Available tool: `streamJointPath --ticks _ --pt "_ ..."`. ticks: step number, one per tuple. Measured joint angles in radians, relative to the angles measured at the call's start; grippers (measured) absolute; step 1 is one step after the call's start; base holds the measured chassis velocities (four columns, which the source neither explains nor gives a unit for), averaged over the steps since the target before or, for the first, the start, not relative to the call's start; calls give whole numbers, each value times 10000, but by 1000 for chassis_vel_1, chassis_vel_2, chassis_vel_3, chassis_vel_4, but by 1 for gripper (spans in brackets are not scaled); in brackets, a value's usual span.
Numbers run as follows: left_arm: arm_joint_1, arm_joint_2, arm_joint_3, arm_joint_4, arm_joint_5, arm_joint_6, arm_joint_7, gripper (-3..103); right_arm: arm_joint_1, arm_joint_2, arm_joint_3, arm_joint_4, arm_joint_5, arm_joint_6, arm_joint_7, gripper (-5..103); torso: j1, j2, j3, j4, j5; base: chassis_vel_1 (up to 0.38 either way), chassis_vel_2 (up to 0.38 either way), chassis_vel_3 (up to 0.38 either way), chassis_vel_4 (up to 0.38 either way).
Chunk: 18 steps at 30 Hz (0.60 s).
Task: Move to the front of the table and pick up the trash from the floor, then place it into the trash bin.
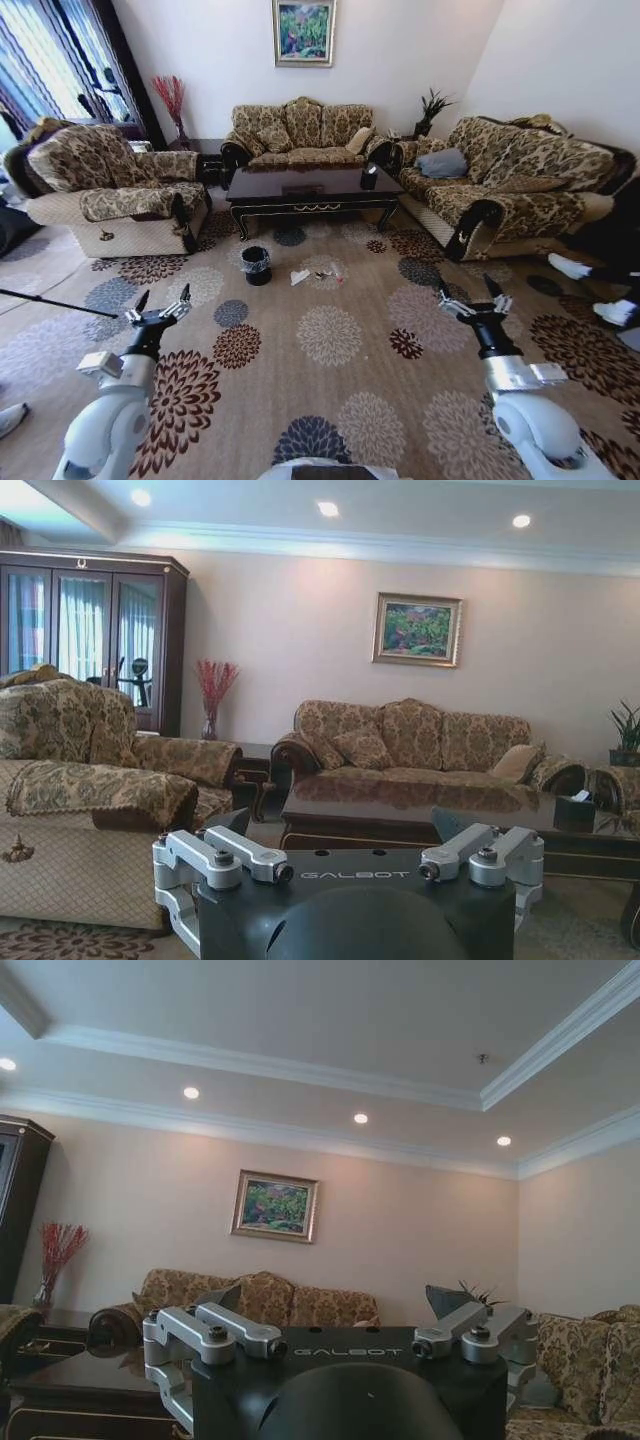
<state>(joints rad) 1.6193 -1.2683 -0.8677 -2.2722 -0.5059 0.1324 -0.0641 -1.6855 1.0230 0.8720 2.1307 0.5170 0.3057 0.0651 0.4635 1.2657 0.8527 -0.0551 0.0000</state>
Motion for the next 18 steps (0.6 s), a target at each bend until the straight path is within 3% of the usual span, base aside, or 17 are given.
streamJointPath --ticks 18 --pt "-3 71 20 -82 76 -40 72 100 25 -201 49 -101 72 284 -395 100 1 0 0 0 0 0 0 0 0"
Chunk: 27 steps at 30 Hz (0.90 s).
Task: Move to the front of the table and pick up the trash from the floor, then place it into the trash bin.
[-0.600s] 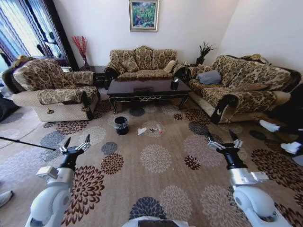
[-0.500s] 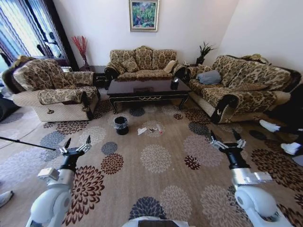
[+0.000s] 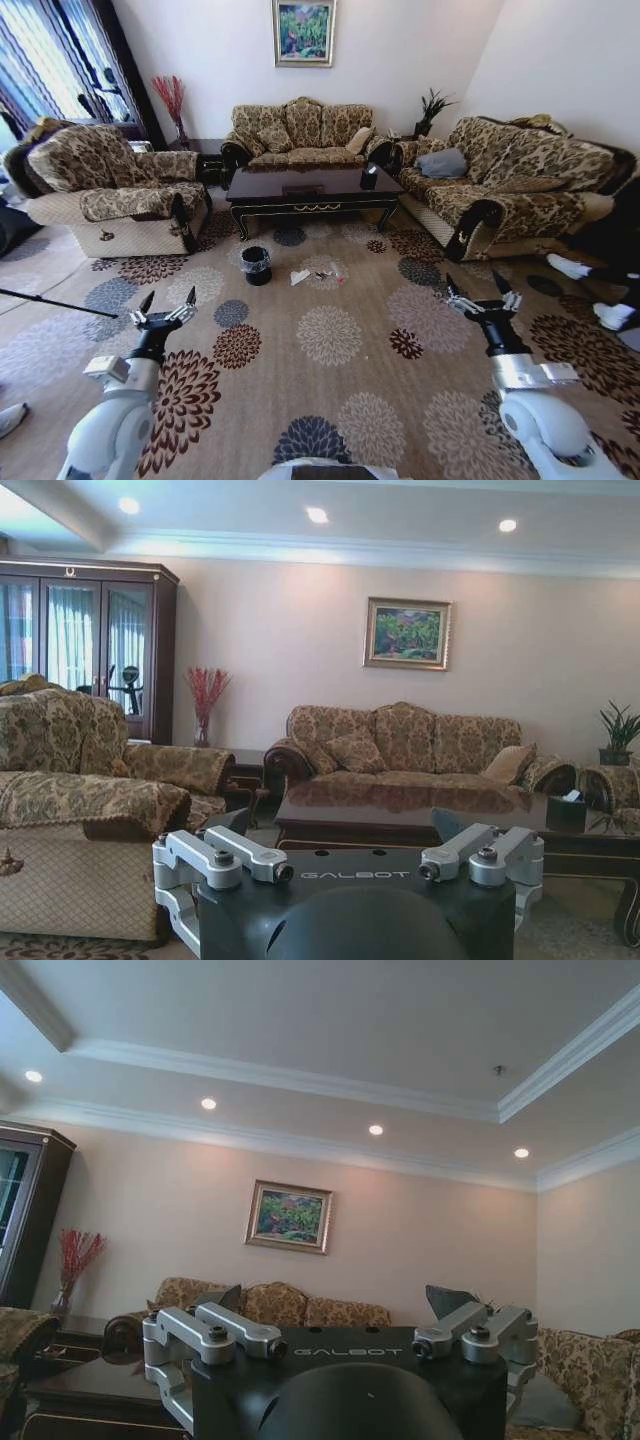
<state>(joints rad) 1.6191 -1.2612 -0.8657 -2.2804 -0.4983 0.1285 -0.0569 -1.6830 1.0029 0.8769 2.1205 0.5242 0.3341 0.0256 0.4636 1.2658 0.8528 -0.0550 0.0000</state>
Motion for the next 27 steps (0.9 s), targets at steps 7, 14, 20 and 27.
streamJointPath --ticks 7,14,20,27 --pt "28 -130 -39 -72 -6 -4 -10 100 7 28 -26 -14 3 92 -146 100 0 0 0 0 0 0 0 0 0" --pt "24 -269 27 12 186 106 -140 100 -35 83 -34 -24 -45 177 -146 100 -1 -3 -1 0 0 0 0 0 0" --pt "27 -316 54 -23 237 230 -268 100 -41 128 -30 -24 -58 180 -122 100 -95 -212 -108 0 0 0 0 0 0" --pt "16 -296 25 -30 206 256 -271 100 -40 181 -64 -32 -89 180 -108 100 -283 -617 -328 -1 -1 0 0 0 0"
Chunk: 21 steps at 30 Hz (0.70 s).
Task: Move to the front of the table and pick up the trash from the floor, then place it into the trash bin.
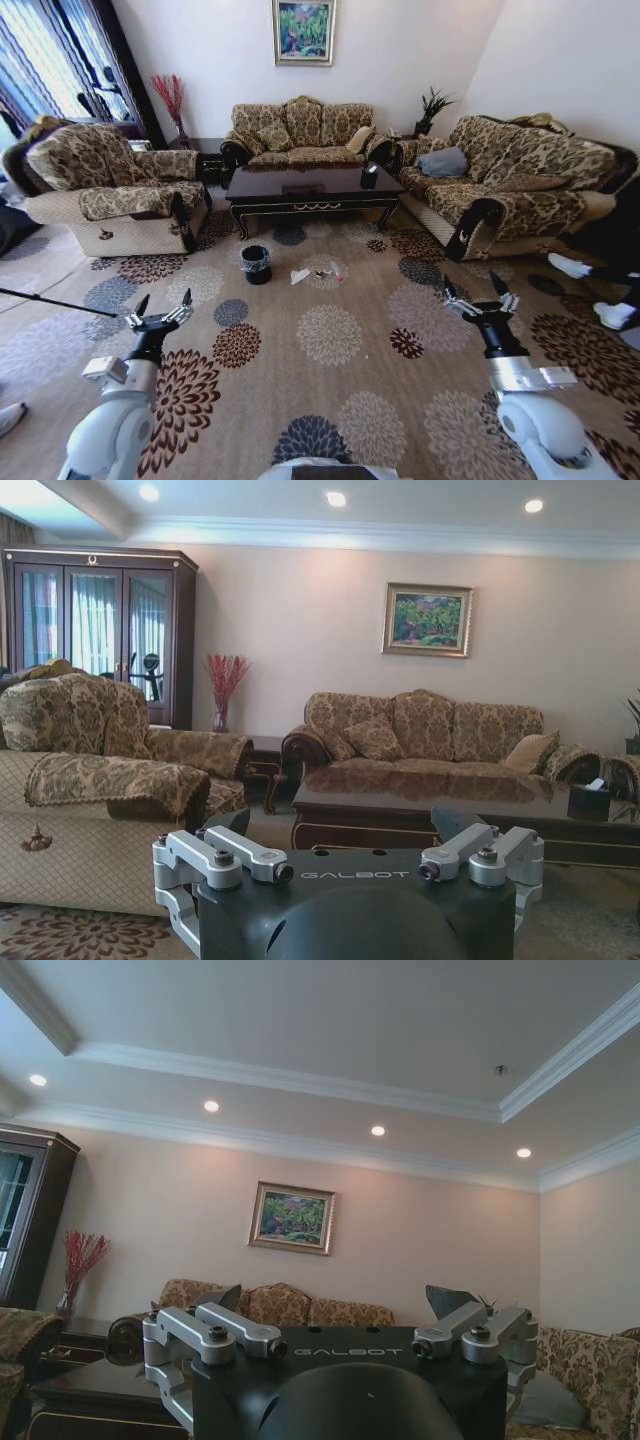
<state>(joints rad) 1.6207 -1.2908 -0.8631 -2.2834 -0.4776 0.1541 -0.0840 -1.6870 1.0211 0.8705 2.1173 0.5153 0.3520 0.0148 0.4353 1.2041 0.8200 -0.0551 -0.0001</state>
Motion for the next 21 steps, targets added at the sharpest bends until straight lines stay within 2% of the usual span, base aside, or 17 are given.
streamJointPath --ticks 21 --pt "24 -65 24 -31 5 1 56 100 -25 58 -10 -25 -77 5 15 100 -520 -1143 -625 0 0 0 0 0 0"
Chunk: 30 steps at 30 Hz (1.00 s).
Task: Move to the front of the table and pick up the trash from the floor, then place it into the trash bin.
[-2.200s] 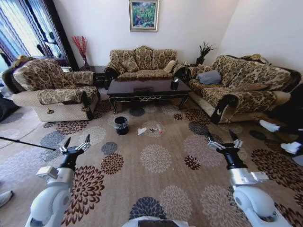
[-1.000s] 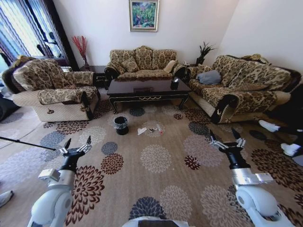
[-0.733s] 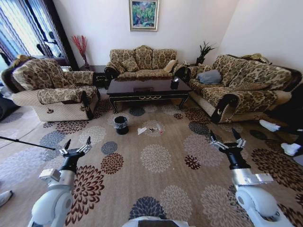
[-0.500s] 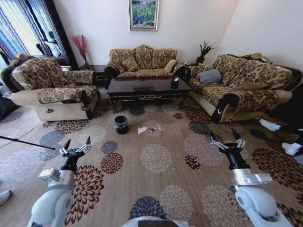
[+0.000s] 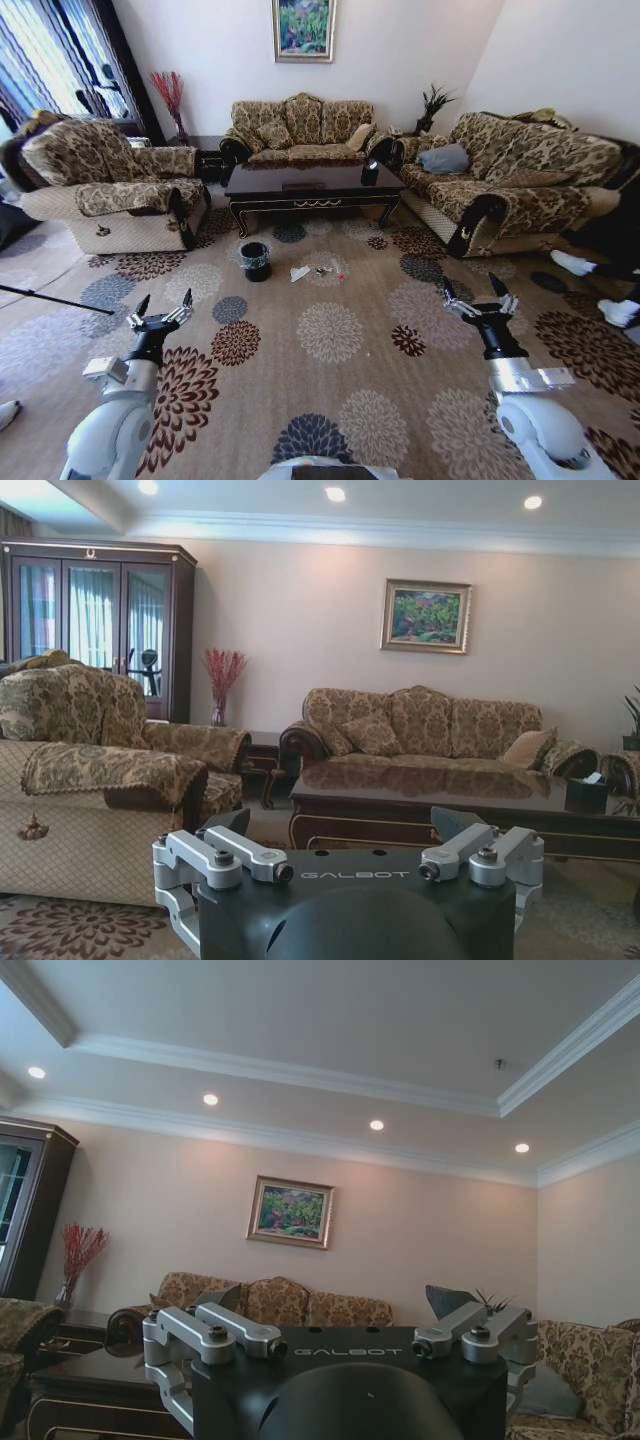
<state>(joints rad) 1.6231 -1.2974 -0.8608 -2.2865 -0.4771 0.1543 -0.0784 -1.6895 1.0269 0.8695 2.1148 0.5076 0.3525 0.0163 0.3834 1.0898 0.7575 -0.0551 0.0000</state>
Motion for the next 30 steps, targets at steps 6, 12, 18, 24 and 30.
streamJointPath --ticks 6,12,18,24,30 --pt "20 -1 -5 -17 22 -6 22 100 -19 60 11 13 -86 5 5 100 -132 -297 -168 0 0 0 0 0 0" --pt "59 -7 0 -89 -62 12 36 100 -21 130 9 13 -97 69 22 100 -332 -744 -416 -1 0 0 0 0 0" --pt "83 -59 25 -67 -61 19 36 100 -10 149 -19 -21 -106 97 21 100 -440 -988 -551 0 0 0 0 0 0" --pt "75 -87 48 -13 -52 22 35 100 6 109 -22 -39 -106 98 26 100 -572 -1298 -728 0 0 0 0 0 0" --pt "45 -113 87 39 40 6 40 100 4 45 9 -53 -89 96 50 100 -701 -1590 -893 -1 0 0 0 0 0"
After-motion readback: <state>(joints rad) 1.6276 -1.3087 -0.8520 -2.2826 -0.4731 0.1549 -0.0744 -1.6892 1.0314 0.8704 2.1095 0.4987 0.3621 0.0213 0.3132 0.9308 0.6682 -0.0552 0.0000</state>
